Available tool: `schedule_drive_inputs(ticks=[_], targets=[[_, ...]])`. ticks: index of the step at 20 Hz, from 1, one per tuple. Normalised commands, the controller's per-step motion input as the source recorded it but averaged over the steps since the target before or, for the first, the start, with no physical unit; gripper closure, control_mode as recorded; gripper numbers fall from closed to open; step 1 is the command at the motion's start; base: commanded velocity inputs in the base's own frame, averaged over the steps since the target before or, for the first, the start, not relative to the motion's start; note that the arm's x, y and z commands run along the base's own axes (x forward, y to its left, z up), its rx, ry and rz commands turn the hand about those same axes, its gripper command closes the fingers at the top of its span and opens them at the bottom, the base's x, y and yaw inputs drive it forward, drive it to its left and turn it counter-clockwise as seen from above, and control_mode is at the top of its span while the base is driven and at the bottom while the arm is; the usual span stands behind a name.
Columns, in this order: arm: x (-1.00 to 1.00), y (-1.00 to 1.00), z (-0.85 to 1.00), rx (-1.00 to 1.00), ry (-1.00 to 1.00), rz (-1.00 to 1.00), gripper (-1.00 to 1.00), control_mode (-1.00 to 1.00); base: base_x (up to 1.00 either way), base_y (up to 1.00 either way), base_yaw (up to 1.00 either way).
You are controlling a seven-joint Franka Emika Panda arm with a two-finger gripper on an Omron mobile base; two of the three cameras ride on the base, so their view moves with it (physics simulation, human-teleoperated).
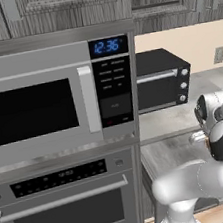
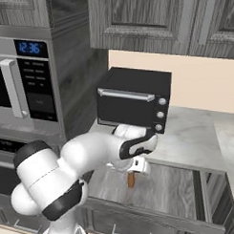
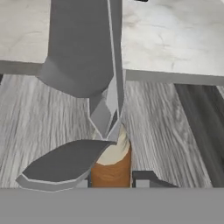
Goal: Take the pizza cutter from the drawer on the right and place it on the dining counter for cutting.
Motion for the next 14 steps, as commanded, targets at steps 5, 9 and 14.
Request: schedule_drive_inputs(ticks=[5, 9, 14], targets=[[-0.17, 0.03, 1.0, 0.1, 0.16, 0.0, 1.0, -1.0, 0.0, 0.0, 0.0], [-0.24, 0.05, 1.0, 0.08, 0.17, 0.0, 1.0, -1.0, 0.0, 0.0, 0.0], [-0.15, 0.0, 1.0, 0.11, 0.25, 0.0, 1.0, -1.0, 0.0, 0.0, 0.0]])
